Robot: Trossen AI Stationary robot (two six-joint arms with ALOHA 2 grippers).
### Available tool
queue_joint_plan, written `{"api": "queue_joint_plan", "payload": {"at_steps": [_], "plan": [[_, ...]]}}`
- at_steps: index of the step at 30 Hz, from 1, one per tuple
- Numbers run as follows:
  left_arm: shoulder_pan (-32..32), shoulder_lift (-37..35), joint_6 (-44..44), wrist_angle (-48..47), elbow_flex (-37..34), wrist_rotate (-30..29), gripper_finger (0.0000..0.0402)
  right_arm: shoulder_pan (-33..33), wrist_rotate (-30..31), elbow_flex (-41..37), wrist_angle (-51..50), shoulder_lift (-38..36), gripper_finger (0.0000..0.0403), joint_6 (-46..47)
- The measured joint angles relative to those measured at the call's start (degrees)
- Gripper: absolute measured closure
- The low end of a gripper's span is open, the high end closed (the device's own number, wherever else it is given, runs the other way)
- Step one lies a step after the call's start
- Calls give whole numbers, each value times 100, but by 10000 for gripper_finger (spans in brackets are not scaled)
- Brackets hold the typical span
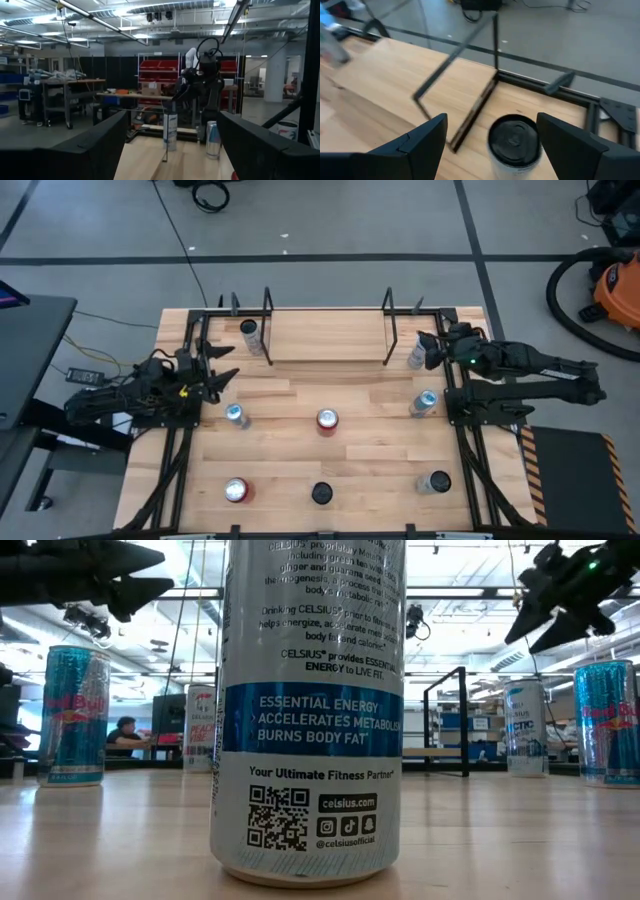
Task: Place canned beverage on shelf
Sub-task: Put the top white-blue soda can on the shelf
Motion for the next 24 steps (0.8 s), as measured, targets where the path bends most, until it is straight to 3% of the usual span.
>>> {"api": "queue_joint_plan", "payload": {"at_steps": [24], "plan": [[0, 316, -21, -172, 9, 0, 86, -901, -361, -2, -299, 1545, 87, 529]]}}
